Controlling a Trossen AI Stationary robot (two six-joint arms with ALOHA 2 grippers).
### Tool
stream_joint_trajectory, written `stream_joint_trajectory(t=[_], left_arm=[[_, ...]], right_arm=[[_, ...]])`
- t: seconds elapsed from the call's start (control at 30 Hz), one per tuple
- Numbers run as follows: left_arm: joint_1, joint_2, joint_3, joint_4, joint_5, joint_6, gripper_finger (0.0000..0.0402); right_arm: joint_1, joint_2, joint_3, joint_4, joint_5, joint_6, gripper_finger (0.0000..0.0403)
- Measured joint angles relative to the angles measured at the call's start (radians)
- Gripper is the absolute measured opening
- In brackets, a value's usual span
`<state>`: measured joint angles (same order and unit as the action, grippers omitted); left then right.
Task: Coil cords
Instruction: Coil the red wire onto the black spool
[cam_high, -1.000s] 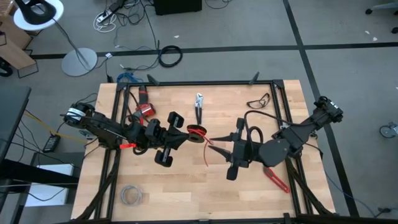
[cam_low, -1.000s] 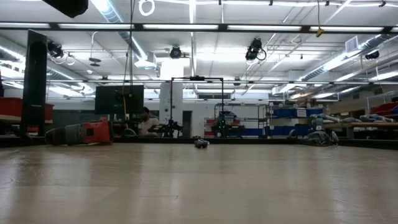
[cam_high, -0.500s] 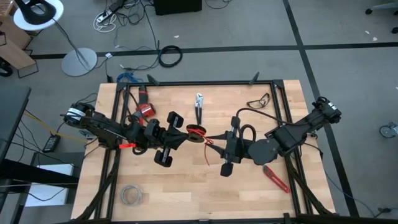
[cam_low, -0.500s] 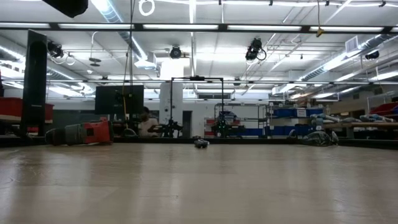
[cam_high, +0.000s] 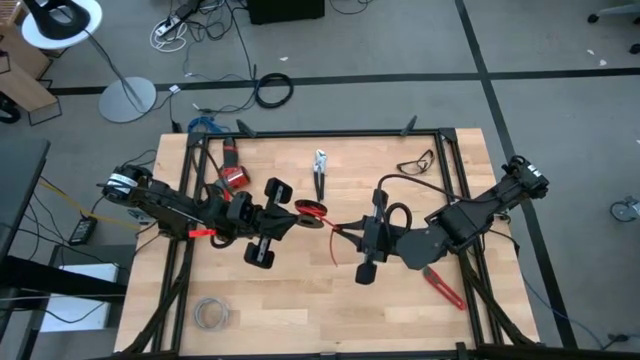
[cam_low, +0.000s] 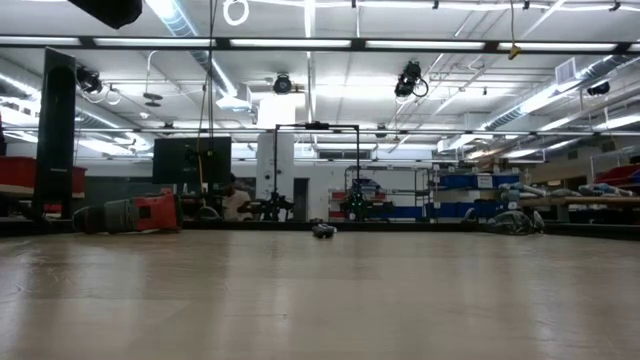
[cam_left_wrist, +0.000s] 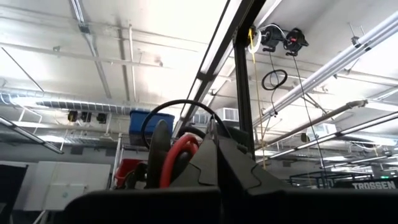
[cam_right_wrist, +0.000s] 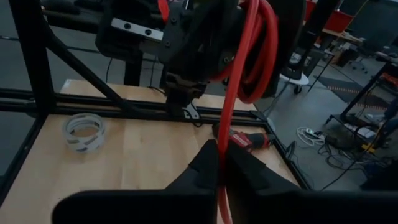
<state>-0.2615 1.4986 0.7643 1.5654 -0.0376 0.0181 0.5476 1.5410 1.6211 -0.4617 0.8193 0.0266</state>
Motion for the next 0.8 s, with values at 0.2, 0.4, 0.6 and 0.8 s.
stream_joint_trajectory(t=[0.2,0.4,0.6,0.8], left_arm=[[0.0,-0.015,0.0,0.003,0.007,0.005,0.0],[0.0,-0.015,0.033,0.004,0.041,0.007,0.0],[0.0,-0.015,0.044,0.004,0.056,0.008,0.0],[0.0,-0.014,0.05,0.004,0.057,0.008,0.0]], right_arm=[[0.002,0.0,0.0,-0.015,0.003,0.028,0.0013],[0.003,0.013,0.0,-0.03,0.004,0.043,0.0008],[0.005,0.012,-0.019,-0.026,0.004,0.061,0.0013],[0.005,0.013,-0.065,0.013,-0.009,0.084,0.001]])
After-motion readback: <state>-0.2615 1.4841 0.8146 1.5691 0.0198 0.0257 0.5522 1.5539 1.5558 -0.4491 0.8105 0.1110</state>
